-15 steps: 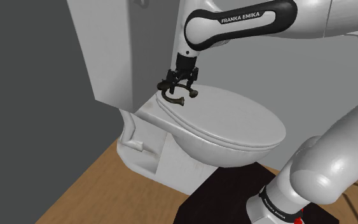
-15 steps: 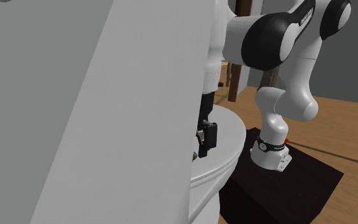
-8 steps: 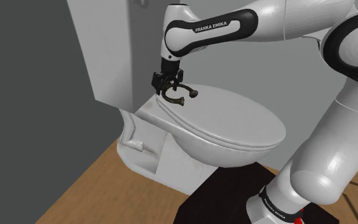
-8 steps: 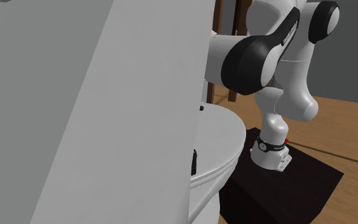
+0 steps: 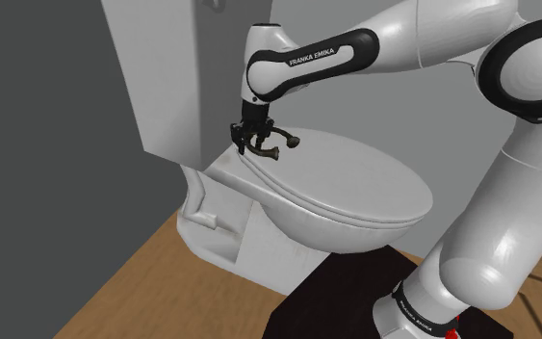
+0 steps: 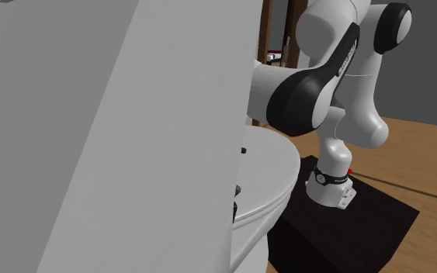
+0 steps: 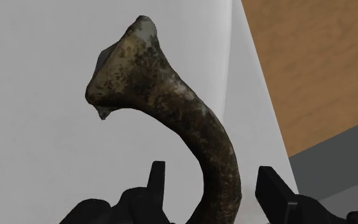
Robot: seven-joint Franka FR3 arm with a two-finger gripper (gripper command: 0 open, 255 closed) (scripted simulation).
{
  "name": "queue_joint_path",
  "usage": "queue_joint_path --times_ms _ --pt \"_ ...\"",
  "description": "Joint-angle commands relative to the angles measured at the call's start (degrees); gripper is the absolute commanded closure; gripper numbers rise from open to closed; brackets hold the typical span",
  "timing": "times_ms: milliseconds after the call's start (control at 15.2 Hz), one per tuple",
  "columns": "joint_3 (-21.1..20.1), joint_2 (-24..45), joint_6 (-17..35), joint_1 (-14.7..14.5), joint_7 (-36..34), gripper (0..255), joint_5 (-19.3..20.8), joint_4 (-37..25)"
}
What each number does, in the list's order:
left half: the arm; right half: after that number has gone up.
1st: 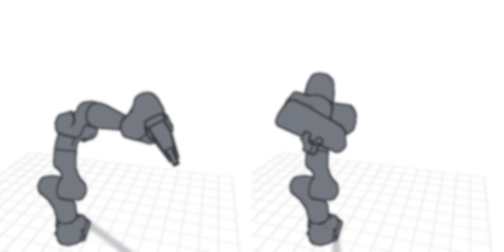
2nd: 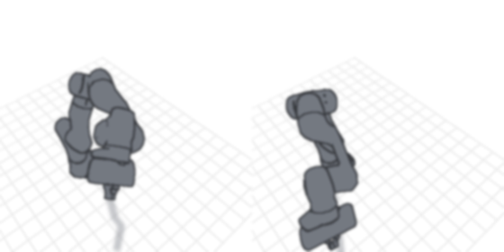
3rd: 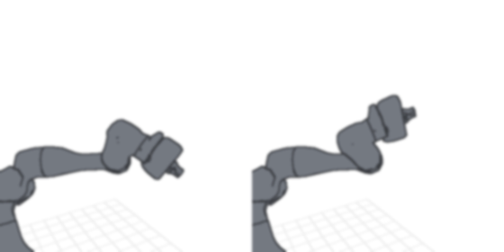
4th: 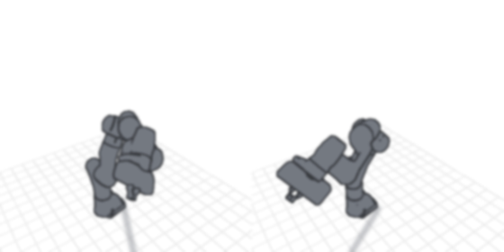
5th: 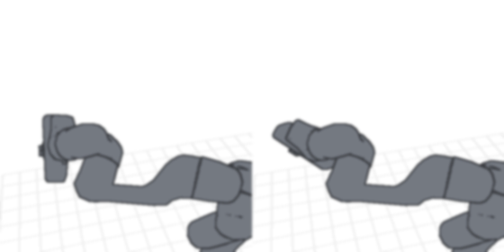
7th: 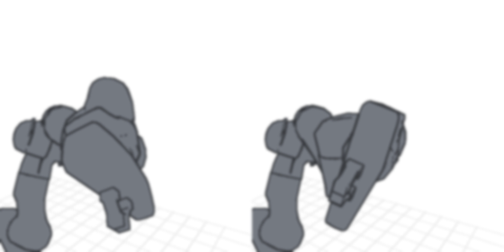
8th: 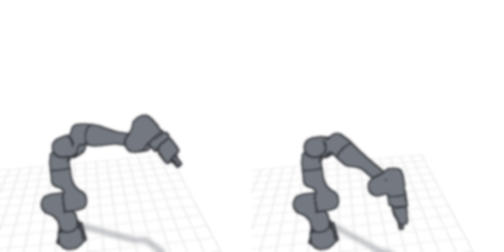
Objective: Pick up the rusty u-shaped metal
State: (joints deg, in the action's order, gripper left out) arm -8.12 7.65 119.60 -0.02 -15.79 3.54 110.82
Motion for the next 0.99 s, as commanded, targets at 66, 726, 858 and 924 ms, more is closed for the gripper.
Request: queue_joint_path --times_ms 66,726,858,924 --pt "0.01 0.07 0.2 0.01 0.01 255 0.02 0.11" --pt "-0.03 -0.73 -1.96 0.01 0.15 255 -0.17 -1.25" --pt "-0.05 -1.17 -3.4 0.02 0.26 255 -0.28 -2.26" --pt "-0.05 -1.38 -4.13 0.02 0.31 255 -0.34 -2.79"
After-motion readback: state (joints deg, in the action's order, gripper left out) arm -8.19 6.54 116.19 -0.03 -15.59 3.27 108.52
